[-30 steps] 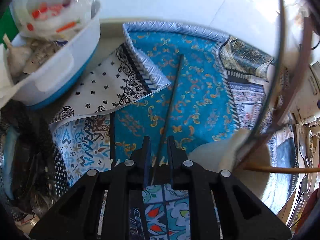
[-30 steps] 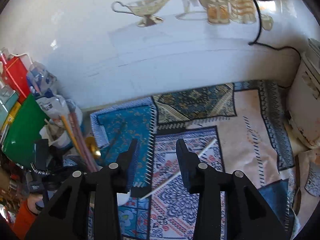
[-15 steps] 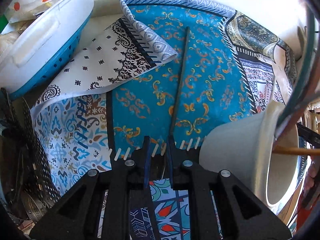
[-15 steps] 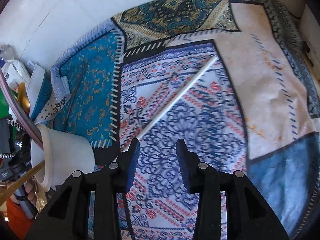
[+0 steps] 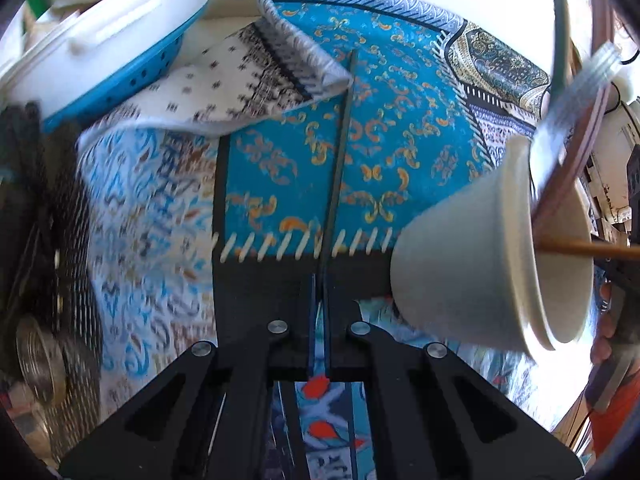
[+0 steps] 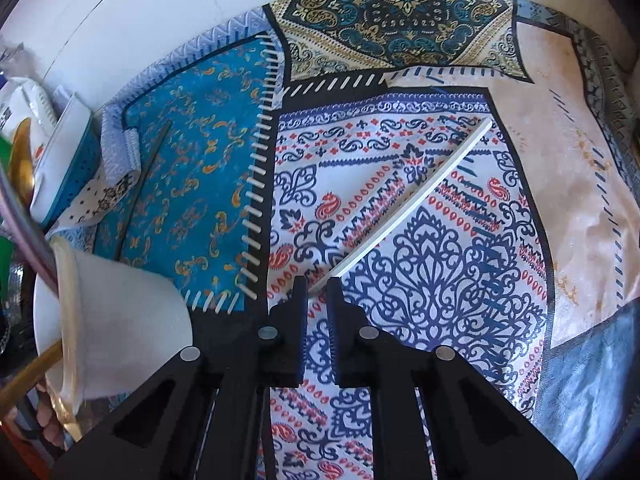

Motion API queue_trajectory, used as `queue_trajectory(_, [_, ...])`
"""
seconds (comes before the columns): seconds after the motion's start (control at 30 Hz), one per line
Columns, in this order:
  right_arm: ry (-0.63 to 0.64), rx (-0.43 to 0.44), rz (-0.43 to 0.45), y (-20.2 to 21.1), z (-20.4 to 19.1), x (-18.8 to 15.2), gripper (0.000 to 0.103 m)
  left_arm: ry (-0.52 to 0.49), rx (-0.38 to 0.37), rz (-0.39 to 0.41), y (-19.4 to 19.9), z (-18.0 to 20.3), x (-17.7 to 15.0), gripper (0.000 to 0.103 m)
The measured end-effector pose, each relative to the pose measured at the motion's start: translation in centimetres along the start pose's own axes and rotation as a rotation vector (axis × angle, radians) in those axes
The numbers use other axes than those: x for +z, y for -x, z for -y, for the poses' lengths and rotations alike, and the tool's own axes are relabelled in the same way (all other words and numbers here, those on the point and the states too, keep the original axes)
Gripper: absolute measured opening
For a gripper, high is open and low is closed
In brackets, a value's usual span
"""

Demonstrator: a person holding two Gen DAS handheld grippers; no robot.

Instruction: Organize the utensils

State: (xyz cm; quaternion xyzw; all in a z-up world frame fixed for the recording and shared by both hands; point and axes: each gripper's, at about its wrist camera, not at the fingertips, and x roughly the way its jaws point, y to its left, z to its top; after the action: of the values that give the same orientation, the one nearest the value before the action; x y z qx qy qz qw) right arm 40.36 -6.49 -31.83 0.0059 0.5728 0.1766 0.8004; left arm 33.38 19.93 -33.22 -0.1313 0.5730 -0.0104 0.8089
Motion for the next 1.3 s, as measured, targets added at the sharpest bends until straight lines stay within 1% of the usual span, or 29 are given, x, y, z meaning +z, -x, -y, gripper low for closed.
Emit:
queue_trajectory(0.07, [0.032, 0.003, -0.016, 0.2, 0.4, -0.6, 0.005, 0.015, 0.006, -0.013, 0.3, 0.0, -1.2, 0.001])
queue_trajectory(0.1, [0.052, -0.007, -0.039, 0.2, 0.6, -1.0, 0.004, 0.020, 0.008, -0.018, 0.5, 0.1, -1.9, 0.001])
queue_trajectory(0.13, [0.076, -0.010, -0.040, 0.4, 0.9, -1.4, 0.000, 0.027, 0.007, -0.028, 0.8, 0.2, -2.8, 0.001])
queue_trajectory(0.23, [0.158, -0.024, -0.076, 1.1, 1.7, -2.8, 0.000, 0.036, 0.016, -0.056, 1.4, 0.6, -5.4, 0.001])
queue_trajectory(0.3, [0.195, -0.040, -0.097, 1.7, 2.4, -3.6, 0.000, 0.050, 0.007, -0.083, 1.9, 1.0, -7.3, 0.001])
queue_trajectory(0.4, [0.204, -0.016, -0.140, 2.4, 4.0, -4.5, 0.000, 0.058, -0.008, -0.112, 2.4, 1.7, -9.9, 0.001])
queue_trajectory(0.43, [0.196, -0.006, -0.139, 2.7, 4.4, -4.5, 0.003, 0.058, -0.016, -0.120, 2.5, 2.0, -10.8, 0.001])
queue_trajectory(0.5, [0.164, 0.012, -0.132, 3.0, 5.2, -4.0, 0.004, 0.062, -0.019, -0.124, 2.9, 2.2, -12.1, 0.001])
queue_trajectory(0.53, [0.140, 0.030, -0.133, 2.9, 5.2, -3.5, 0.008, 0.066, -0.013, -0.122, 3.0, 2.2, -12.5, 0.001])
queue_trajectory(0.57, [0.109, 0.043, -0.127, 2.8, 5.2, -2.7, 0.017, 0.071, -0.004, -0.116, 3.2, 2.3, -12.8, 0.002])
queue_trajectory(0.6, [0.075, 0.046, -0.112, 2.5, 5.2, -1.9, 0.022, 0.076, 0.009, -0.106, 3.7, 2.2, -13.2, 0.002])
queue_trajectory(0.63, [0.052, 0.044, -0.095, 2.3, 4.8, -1.3, 0.032, 0.083, 0.023, -0.091, 3.9, 2.1, -13.1, 0.003])
queue_trajectory(0.67, [0.030, 0.035, -0.075, 2.0, 4.5, -0.7, 0.037, 0.089, 0.032, -0.078, 4.2, 2.0, -13.0, 0.007])
queue_trajectory(0.7, [0.008, 0.025, -0.062, 1.5, 4.2, 0.0, 0.037, 0.096, 0.042, -0.060, 4.7, 1.8, -12.8, 0.009])
queue_trajectory(0.77, [-0.032, 0.028, -0.058, 0.5, 3.3, 1.2, 0.039, 0.110, 0.056, -0.032, 5.4, 1.2, -12.4, 0.018])
queue_trajectory(0.8, [-0.042, 0.013, -0.037, 0.4, 2.8, 1.6, 0.040, 0.117, 0.063, -0.016, 5.7, 0.9, -12.2, 0.020])
queue_trajectory(0.87, [-0.039, -0.010, -0.029, 0.1, 1.3, 1.5, 0.040, 0.121, 0.078, 0.000, 6.2, 0.6, -11.7, 0.022])
queue_trajectory(0.93, [-0.026, -0.061, -0.003, -0.3, 0.1, 1.5, 0.040, 0.123, 0.078, 0.009, 6.4, 0.1, -11.2, 0.023])
queue_trajectory(1.0, [0.014, -0.109, 0.014, -0.6, -1.1, 1.3, 0.040, 0.120, 0.080, 0.010, 6.2, -0.2, -10.9, 0.024])
queue_trajectory(1.03, [0.036, -0.130, 0.023, -0.6, -1.4, 1.1, 0.038, 0.115, 0.080, 0.008, 6.0, -0.4, -10.6, 0.024])
queue_trajectory(1.1, [0.065, -0.146, 0.029, -1.0, -2.3, 0.6, 0.033, 0.105, 0.071, 0.004, 5.5, -0.7, -10.1, 0.024])
queue_trajectory(1.17, [0.098, -0.158, 0.024, -0.8, -2.3, -0.1, 0.021, 0.094, 0.056, 0.002, 5.2, -0.8, -9.6, 0.024])
queue_trajectory(1.2, [0.117, -0.164, 0.021, -0.8, -2.2, -0.4, 0.017, 0.089, 0.045, 0.000, 4.8, -0.7, -9.2, 0.024])
queue_trajectory(1.27, [0.141, -0.165, 0.004, -0.5, -1.2, -1.3, 0.011, 0.080, 0.020, -0.004, 4.4, -0.6, -8.5, 0.024])
queue_trajectory(1.3, [0.153, -0.172, -0.007, -0.3, -0.8, -1.6, 0.011, 0.073, 0.010, -0.005, 4.2, -0.5, -8.2, 0.024])
